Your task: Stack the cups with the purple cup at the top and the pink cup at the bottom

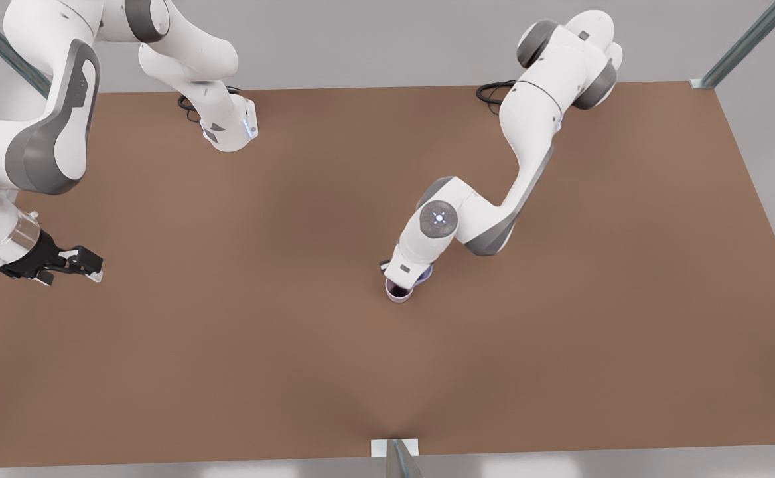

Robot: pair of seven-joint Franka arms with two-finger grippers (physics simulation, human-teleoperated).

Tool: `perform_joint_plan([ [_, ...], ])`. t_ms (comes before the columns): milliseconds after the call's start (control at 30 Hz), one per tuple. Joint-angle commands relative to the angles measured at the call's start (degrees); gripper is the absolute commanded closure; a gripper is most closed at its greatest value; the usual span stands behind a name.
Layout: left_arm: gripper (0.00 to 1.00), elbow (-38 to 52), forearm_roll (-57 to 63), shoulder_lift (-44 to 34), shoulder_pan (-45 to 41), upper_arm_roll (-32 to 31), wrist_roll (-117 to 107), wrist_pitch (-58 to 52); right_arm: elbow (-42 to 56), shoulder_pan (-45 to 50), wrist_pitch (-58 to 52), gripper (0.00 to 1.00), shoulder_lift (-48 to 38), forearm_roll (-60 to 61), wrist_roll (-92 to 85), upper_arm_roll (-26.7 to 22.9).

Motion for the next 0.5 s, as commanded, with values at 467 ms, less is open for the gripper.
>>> perform_joint_plan([
  [467, 0.79, 0.0, 2.4, 1.5, -0.7, 0.0, -24.0, 6.4, -0.1, -0.2, -0.7, 0.00, 0.1, -0.1, -0.1, -0.1],
])
